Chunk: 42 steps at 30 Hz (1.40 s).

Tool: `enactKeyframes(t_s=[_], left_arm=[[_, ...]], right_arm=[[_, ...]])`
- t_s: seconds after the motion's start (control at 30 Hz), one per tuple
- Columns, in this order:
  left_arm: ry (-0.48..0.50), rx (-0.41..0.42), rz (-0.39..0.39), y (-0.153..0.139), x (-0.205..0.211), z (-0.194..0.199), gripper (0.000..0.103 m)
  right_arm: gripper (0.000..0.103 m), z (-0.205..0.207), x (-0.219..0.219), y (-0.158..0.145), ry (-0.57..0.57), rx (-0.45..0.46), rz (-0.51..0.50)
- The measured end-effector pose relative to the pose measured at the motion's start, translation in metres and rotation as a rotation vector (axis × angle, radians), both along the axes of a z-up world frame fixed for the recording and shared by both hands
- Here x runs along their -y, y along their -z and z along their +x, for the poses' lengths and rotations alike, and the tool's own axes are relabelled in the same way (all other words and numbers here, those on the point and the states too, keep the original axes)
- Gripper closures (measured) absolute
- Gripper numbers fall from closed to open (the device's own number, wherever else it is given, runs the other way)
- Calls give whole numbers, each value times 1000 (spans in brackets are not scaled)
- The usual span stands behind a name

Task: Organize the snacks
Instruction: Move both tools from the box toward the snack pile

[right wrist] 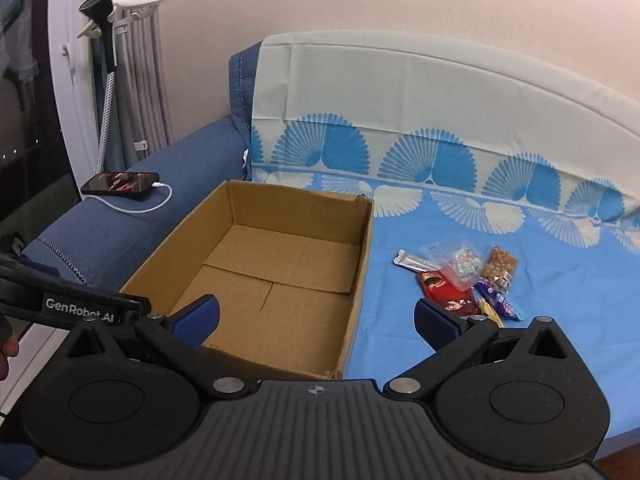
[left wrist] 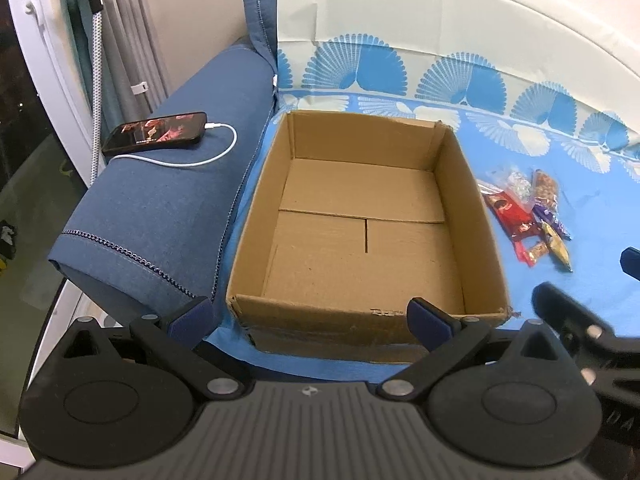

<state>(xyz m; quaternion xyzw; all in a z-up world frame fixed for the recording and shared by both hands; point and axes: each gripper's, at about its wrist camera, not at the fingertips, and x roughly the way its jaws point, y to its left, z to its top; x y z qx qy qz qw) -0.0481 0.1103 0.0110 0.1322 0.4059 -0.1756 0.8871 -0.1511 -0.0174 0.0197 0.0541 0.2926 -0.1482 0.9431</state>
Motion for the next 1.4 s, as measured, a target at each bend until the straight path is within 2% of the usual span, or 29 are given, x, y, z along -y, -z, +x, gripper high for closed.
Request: enactKeyframes(t_s=[0.17,1.4], left_arm=[[-7,-2,-10,2,-2,-3,0],[3,-32,20,13,5,-5,0]], right_arm=[[0,-3,-8,-3,-21,0,-26],[0,-5,-6,4,-25,-14,2]])
